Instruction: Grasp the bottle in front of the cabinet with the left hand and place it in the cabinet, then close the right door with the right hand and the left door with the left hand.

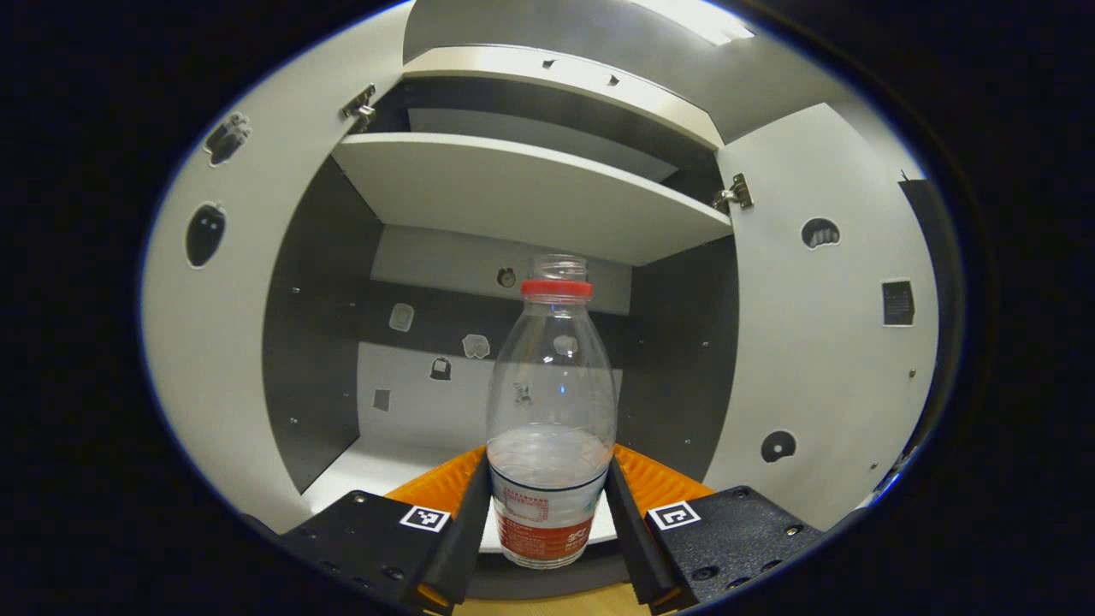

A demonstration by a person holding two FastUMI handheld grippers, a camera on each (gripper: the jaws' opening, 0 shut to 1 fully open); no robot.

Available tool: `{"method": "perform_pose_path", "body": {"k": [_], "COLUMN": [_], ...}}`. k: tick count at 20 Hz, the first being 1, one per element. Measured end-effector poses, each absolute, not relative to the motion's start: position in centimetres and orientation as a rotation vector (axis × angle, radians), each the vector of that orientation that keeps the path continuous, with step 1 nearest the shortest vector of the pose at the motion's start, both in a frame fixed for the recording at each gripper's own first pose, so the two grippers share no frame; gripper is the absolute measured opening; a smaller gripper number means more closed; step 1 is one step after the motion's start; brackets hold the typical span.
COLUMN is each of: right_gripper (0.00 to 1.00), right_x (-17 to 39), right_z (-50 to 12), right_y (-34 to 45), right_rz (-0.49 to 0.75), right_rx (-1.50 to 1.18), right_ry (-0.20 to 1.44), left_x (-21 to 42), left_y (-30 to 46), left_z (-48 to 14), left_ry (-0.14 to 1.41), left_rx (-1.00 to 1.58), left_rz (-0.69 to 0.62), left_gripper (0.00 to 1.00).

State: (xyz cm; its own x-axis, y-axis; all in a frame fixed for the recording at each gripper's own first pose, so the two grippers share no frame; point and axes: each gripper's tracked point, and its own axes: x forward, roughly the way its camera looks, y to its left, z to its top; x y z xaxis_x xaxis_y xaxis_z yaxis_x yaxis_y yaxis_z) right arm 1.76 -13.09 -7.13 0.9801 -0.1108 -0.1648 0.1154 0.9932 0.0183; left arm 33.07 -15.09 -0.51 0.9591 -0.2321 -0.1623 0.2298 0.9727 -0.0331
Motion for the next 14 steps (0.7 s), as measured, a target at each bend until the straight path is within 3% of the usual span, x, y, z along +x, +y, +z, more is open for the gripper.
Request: {"method": "perform_pose_path", "body": {"k": [5, 14], "right_gripper": [0.97, 0.96], "right_x": [0.8, 0.8], "right_z": [-7.7, -8.4], "right_y": [-14.1, -14.7], "right_rz": [-0.26, -0.383], "right_rx": [0.032, 0.082], "right_ry": [0.181, 0.186], "left_x": [40.1, 42.4], "left_y": [-15.5, -14.6], "left_z": [-5.7, -10.7], "left_ry": [0.217, 0.303], "left_rx": [0.009, 0.017], "left_rz": [-0.249, -0.237], "left_gripper": [0.7, 0.72]}}
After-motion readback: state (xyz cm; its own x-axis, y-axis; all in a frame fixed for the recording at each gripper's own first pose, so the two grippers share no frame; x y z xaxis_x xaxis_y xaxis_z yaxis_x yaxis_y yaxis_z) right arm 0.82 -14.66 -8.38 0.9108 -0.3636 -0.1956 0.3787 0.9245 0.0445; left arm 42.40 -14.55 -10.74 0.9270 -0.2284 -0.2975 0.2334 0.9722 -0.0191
